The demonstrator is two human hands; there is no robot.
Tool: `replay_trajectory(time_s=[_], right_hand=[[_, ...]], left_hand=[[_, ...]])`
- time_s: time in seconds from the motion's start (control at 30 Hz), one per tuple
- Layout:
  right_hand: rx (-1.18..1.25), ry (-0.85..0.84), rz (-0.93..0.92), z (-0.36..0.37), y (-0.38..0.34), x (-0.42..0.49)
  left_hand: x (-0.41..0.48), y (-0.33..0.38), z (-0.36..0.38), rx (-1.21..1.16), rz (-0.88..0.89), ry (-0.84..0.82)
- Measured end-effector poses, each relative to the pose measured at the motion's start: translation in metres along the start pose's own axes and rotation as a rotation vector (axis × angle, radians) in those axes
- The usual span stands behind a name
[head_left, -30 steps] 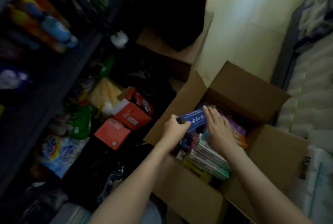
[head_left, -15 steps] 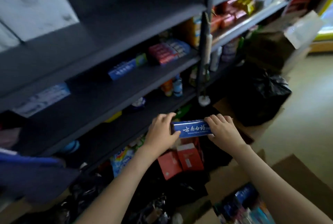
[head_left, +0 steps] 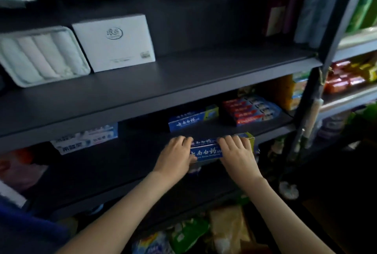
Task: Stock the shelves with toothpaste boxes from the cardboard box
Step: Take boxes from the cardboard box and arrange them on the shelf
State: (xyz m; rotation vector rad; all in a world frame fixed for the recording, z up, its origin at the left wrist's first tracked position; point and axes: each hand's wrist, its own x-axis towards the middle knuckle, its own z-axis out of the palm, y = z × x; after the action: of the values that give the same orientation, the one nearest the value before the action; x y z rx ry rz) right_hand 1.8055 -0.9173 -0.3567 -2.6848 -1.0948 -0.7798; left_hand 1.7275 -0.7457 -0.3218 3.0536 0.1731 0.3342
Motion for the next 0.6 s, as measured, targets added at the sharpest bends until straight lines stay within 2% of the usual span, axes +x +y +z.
replay_trajectory(time_s=[0.1,0.17,0.3,0.43,0.5,0.6], right_hand=[[-0.041,0.044,-0.037,0.038,0.002,0.032],[-0.035,0.028,-0.116,0.063,0.005,0.051],[0.107,-0.133,-0.141,0.092,0.008,0.076],[0.273,-0.312,-0.096,0.105,0.014,0.092],[0.345,-0.312,-0.058,0.11,0.016,0.103],[0.401,-0.36,-0.028,0.112,0.019,0.117]], left_hand=[[0.025,-0.018,0.03,0.063,-0.05,0.121],[0.037,-0.033,0.051,0.084,-0.086,0.132],[0.059,-0.061,0.085,0.054,-0.146,0.1],[0.09,-0.074,0.093,0.202,-0.064,0.203],[0.103,-0.077,0.093,0.256,-0.05,0.128],[0.124,-0.084,0.097,0.212,-0.121,0.048]])
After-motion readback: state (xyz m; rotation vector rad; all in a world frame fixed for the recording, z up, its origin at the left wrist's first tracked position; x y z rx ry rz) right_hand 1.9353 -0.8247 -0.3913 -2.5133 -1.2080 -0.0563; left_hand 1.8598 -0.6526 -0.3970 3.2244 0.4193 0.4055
